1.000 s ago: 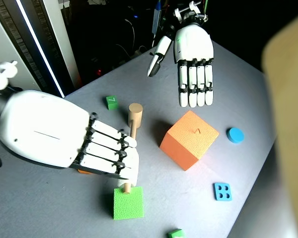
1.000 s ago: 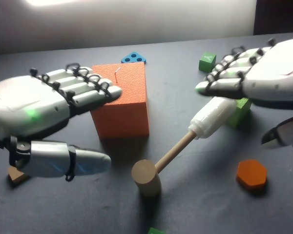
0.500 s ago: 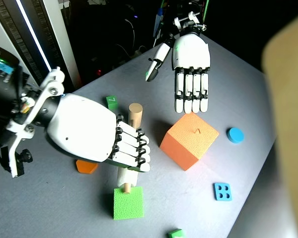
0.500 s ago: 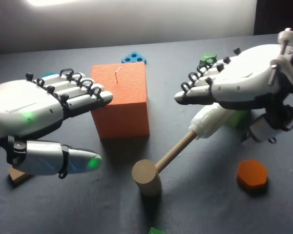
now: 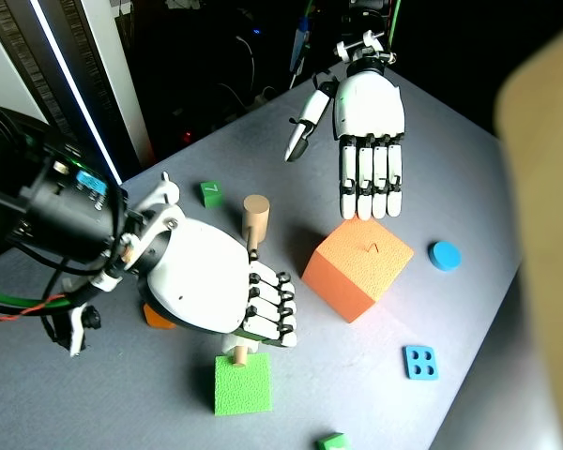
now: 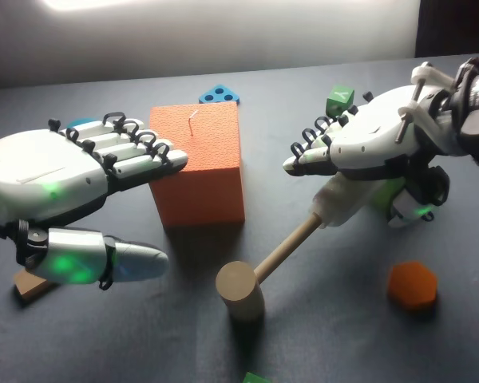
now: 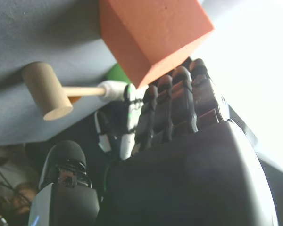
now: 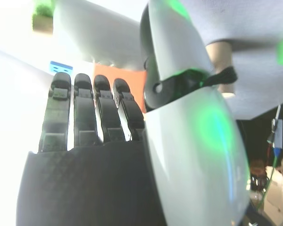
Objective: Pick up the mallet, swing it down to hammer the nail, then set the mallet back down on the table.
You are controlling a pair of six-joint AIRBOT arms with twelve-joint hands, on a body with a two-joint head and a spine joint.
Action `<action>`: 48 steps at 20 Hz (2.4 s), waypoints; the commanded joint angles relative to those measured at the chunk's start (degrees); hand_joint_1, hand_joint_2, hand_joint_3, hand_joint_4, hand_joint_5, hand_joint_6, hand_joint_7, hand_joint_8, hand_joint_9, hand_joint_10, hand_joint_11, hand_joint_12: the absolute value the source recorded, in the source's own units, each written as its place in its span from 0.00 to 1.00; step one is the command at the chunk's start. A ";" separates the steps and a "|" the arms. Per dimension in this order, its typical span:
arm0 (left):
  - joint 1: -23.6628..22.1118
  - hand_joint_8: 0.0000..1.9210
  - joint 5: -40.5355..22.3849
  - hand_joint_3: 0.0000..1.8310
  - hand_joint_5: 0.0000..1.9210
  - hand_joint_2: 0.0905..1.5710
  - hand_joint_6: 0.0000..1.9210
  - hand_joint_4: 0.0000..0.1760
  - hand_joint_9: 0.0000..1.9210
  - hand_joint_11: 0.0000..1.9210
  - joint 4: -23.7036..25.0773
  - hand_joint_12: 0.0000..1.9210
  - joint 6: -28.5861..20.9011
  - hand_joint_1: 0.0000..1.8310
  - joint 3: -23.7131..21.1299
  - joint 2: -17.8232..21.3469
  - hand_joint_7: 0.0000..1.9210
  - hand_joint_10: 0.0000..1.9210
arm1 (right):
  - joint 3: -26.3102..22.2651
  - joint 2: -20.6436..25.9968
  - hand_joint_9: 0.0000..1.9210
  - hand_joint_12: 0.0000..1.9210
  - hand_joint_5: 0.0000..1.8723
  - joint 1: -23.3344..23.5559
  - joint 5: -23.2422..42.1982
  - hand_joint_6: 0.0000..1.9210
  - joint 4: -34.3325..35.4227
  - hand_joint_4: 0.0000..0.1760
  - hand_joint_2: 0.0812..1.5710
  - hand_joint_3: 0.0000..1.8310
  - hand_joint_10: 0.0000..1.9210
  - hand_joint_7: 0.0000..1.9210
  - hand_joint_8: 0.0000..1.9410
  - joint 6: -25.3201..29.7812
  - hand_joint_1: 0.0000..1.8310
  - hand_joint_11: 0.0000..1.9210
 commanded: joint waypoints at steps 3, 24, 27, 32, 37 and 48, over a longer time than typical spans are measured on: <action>-0.77 0.01 -6.06 0.00 0.03 0.73 0.01 0.00 0.03 0.01 -1.03 0.02 -0.08 0.00 0.36 -0.66 0.04 0.00 | 1.79 -1.54 0.00 0.00 0.00 -0.53 4.66 0.00 -0.62 0.00 0.63 0.00 0.00 0.00 0.00 0.07 0.76 0.00; 0.15 0.00 -6.50 0.00 0.05 0.73 0.00 0.00 0.04 0.02 -1.04 0.02 -1.30 0.00 1.31 -2.58 0.05 0.00 | 10.20 -10.54 0.00 0.02 0.00 -4.68 5.78 0.00 -0.63 0.00 0.62 0.00 0.00 0.00 0.00 2.34 0.76 0.02; 0.91 0.00 -7.49 0.00 0.05 0.73 0.00 0.00 0.04 0.02 -1.92 0.02 -1.37 0.00 1.53 -3.02 0.05 0.00 | 11.24 -11.28 0.00 0.02 0.00 -5.13 5.79 0.00 -0.62 0.00 0.62 0.00 0.00 0.00 0.00 2.49 0.75 0.02; 1.16 0.00 -7.75 0.00 0.05 0.73 0.00 0.00 0.04 0.02 -2.62 0.03 -1.37 0.00 2.10 -3.52 0.05 0.01 | 11.54 -11.60 0.00 0.11 0.01 -5.73 5.66 0.00 -0.62 0.00 0.61 0.00 0.00 0.00 0.00 3.18 0.74 0.00; 1.54 0.00 -7.90 0.00 0.05 0.73 0.00 0.00 0.04 0.02 -3.42 0.03 -1.38 0.00 2.29 -3.71 0.05 0.00 | 11.54 -11.60 0.00 0.10 0.00 -5.46 5.55 0.00 -0.63 0.00 0.63 0.00 0.00 0.00 0.00 3.18 0.72 0.00; 2.33 0.00 -7.52 0.00 0.05 0.73 0.00 0.00 0.04 0.02 -4.47 0.03 -1.37 0.00 1.92 -3.73 0.05 0.00 | 11.48 -11.62 0.22 0.51 0.25 -5.45 5.79 0.01 -0.63 0.00 0.66 0.00 0.02 0.24 0.01 3.18 0.55 0.00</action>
